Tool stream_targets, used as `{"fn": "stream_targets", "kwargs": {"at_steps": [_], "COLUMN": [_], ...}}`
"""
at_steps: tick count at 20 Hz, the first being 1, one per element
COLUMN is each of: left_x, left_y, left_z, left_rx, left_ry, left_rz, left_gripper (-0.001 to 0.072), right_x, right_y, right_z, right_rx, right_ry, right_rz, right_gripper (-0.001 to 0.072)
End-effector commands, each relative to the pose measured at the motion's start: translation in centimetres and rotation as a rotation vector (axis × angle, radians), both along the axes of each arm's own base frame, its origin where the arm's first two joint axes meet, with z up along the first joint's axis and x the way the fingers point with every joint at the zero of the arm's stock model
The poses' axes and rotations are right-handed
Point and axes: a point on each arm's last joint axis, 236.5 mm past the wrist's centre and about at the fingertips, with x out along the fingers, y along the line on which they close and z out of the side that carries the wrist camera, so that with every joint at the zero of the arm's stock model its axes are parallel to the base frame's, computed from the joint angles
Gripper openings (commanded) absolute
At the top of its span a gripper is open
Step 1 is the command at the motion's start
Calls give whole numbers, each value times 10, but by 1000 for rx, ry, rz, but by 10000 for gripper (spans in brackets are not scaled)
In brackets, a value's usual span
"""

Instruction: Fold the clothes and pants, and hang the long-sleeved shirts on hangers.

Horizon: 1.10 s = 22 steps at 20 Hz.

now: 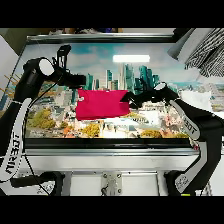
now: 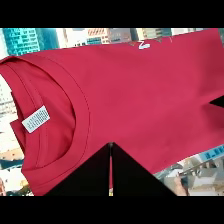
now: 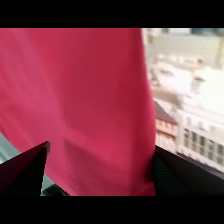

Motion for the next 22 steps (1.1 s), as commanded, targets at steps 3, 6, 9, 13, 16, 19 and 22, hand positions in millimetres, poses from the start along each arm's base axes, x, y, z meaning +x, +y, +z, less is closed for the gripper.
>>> {"fn": "stream_targets", "kwargs": {"at_steps": [3,6,9,13,16,19,22], "left_x": [-3,-8,-12,-12,-12,-12,-12], "left_y": [-4,-3,-3,-3,-3,-3,-3], "left_z": [-1,-4,-5,-5,-5,-5,-5], "left_rx": [-13,-8,-4,-7,-6,-6,-6], "left_ry": [14,35,51,52,51,51,52], "left_rz": [-3,-9,-14,-14,-14,-14,-15], "left_gripper": [7,7,7,8,8,8,8], "right_x": [11,18,44,63,47,21,-3], "right_y": [50,37,-39,-219,-328,-409,-455], "right_z": [4,18,58,133,180,207,226], "right_rx": [71,52,-94,-371,-457,-496,-518], "right_ry": [-113,-182,-293,-385,-420,-425,-430], "right_rz": [28,45,-13,-304,-539,-732,-856], "right_gripper": [191,14,14,14,14,14,14]}}
